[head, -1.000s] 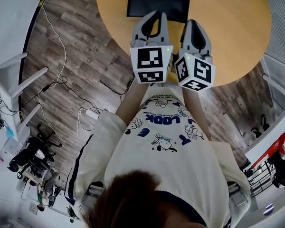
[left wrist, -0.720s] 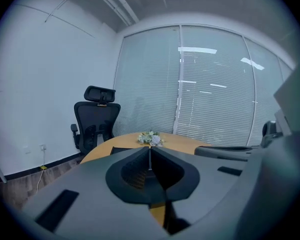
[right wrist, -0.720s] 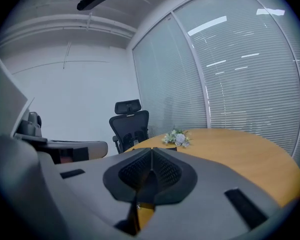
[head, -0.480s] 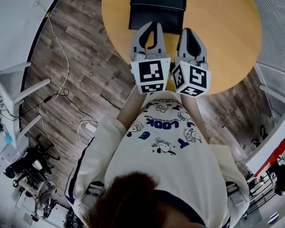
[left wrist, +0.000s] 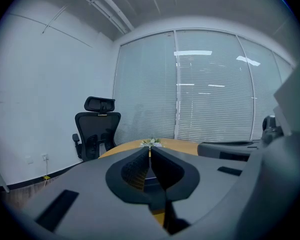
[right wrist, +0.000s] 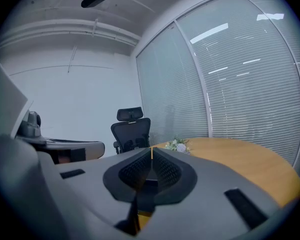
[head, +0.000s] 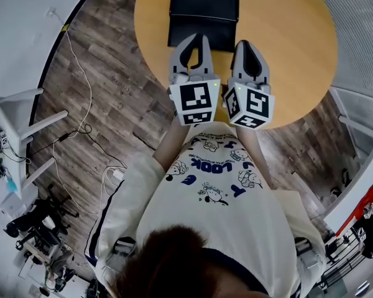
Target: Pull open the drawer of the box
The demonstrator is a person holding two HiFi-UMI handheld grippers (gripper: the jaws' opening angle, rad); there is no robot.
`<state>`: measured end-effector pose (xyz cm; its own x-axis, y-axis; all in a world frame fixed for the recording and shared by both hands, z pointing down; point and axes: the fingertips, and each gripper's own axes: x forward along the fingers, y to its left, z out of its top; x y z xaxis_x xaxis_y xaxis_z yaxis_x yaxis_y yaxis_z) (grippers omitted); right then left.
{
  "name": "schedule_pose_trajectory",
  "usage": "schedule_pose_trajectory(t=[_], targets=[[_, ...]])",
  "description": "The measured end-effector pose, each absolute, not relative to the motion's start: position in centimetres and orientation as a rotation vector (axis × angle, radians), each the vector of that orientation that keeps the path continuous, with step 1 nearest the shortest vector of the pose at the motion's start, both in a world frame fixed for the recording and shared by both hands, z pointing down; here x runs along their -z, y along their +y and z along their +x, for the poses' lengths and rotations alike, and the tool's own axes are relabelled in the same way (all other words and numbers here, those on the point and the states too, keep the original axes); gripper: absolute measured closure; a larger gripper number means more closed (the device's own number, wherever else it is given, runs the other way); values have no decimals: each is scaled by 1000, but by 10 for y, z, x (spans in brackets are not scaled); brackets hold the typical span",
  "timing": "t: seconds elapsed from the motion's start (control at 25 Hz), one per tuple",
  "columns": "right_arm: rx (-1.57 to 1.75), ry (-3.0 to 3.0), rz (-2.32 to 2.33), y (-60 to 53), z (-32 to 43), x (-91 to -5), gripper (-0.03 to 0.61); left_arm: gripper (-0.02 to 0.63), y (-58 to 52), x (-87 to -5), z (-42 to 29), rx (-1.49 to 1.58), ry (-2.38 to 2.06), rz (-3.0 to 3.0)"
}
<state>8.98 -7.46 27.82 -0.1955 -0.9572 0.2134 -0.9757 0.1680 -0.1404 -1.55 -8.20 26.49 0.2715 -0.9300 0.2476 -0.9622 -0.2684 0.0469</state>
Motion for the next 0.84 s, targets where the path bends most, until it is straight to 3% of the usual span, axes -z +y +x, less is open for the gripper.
schedule_pose_trajectory(t=[0.84], targets=[[-365, -2343, 1942, -76, 92, -276, 548, 589, -85, -265, -9, -257, -1759, 2359]])
